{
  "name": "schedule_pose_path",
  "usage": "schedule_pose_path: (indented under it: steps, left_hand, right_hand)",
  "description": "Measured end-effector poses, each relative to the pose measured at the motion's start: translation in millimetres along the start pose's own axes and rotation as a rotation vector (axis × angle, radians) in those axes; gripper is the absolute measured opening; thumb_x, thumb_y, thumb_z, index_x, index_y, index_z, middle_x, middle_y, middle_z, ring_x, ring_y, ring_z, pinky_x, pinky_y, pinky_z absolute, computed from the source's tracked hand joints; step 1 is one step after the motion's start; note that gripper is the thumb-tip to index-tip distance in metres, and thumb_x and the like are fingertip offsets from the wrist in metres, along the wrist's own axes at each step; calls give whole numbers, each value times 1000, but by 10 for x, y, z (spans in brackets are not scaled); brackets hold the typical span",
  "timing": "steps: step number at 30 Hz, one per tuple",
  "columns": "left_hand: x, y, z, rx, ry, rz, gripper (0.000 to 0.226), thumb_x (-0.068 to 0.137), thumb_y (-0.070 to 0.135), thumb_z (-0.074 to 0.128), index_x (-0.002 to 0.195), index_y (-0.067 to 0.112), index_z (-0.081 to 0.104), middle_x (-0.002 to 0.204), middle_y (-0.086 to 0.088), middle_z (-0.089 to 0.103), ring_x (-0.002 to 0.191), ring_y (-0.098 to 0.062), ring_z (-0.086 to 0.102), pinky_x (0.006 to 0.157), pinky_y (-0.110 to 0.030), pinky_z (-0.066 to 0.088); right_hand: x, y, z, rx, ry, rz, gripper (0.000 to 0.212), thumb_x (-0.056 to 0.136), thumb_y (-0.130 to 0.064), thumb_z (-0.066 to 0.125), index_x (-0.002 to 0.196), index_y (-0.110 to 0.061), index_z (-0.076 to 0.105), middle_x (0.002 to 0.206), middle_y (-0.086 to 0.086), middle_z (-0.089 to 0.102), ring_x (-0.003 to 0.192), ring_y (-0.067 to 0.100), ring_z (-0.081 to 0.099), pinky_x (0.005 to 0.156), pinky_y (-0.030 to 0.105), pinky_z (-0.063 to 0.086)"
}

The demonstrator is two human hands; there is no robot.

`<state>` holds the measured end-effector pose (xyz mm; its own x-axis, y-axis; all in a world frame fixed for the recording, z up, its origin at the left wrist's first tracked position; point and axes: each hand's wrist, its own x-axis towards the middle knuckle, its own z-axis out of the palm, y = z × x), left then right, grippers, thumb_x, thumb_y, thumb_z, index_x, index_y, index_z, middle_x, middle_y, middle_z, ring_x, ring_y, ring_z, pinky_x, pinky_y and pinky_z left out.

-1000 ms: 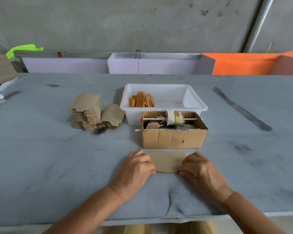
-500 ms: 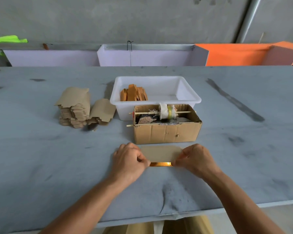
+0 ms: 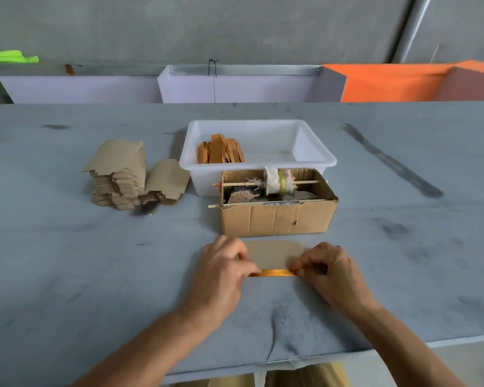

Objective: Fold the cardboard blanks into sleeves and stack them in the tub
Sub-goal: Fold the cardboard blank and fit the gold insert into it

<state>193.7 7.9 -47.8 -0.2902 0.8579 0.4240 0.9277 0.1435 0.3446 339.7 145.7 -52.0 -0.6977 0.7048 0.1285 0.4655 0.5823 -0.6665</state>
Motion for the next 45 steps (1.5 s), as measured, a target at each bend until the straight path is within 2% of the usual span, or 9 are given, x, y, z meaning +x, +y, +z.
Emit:
schedule_pose_path:
  steps: [4,11,15,18,22,25,31,37,45]
  left_hand:
    - [-62,68,-19,284,7,281,16,74,8,62,64,15,72,62,1,53,61,-19,54,52,-26,42]
    - [-90,111,-24,292,-59,260,8,77,12,73,70,14,72,65,1,51,62,-16,54,49,-26,41]
    - [-178,-39,-64,152,-131,150,18,81,2,63,88,11,77,74,-2,55,70,-21,57,57,-30,50]
    - [-167,-113,-79,84,-190,9,27,81,-1,62,99,14,75,85,-2,58,85,-20,58,73,-30,49]
    - [12,-54,-8,-19,-14,-187,21,87,12,56,102,13,71,100,-1,59,97,-18,56,84,-29,44]
    - [92,-43,86,32,-63,-274,27,93,31,53,113,17,66,112,-1,56,110,-18,50,92,-26,37]
    - [119,-30,141,-28,-50,-286,16,86,29,64,95,19,72,105,2,56,105,-16,49,88,-19,33]
    - [180,-89,99,126,-207,-325,41,85,42,61,121,23,52,122,4,49,117,-17,43,96,-27,33]
    - [282,4,-42,42,-353,-404,22,84,37,67,96,22,59,104,3,62,98,-19,55,85,-31,39]
  right_hand:
    - [-164,-15,40,-320,137,-286,29,63,11,76,72,-16,77,73,4,61,72,30,55,59,37,48]
    - [-285,-237,233,-485,176,-509,32,76,-9,43,72,-17,74,66,3,57,56,22,55,45,30,45]
    - [-279,-83,123,-438,87,-347,26,65,7,75,78,-15,77,72,6,61,62,28,59,49,38,50]
    - [-215,-19,24,-384,28,-170,33,76,10,62,87,-17,78,85,2,63,80,25,58,63,37,51]
    - [14,-35,-20,-242,65,-49,29,78,4,51,80,-12,75,90,3,63,83,27,61,69,35,50]
    - [152,-117,63,-227,91,7,23,88,-11,53,102,-14,71,105,3,60,90,27,62,77,31,47]
    - [211,-203,47,-352,-106,58,23,90,-29,58,106,-13,59,107,4,50,96,29,58,78,33,45]
    - [46,-176,0,-333,-149,2,25,88,-33,60,107,-16,60,103,1,50,91,25,58,78,33,47]
    - [13,-133,12,-283,-108,-6,26,86,-29,64,109,-17,63,105,-2,48,92,23,58,80,34,48]
